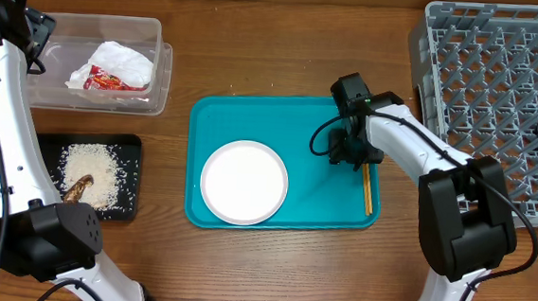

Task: Sort waste into correct bins and load items into the dishwasher
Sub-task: 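Lower the right gripper and close it around the chopsticks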

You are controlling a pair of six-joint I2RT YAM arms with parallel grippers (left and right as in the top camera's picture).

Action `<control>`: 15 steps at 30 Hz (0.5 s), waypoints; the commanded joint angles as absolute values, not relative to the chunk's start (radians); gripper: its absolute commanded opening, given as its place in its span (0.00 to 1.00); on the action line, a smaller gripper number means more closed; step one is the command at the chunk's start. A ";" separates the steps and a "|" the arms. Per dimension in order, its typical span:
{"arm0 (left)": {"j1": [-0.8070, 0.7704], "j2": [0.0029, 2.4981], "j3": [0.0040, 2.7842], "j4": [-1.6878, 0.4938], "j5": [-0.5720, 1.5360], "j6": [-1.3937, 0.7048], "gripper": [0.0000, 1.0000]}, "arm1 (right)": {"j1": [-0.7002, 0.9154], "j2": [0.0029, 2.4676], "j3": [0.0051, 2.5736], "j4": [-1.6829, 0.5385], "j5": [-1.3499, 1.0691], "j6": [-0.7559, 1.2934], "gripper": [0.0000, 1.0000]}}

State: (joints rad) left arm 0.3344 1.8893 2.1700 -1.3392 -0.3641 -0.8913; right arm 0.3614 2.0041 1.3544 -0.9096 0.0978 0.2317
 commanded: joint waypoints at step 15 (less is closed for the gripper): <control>0.332 1.893 2.174 -1.337 -0.383 -0.891 1.00 | 0.357 2.063 1.390 -0.933 0.093 0.236 0.55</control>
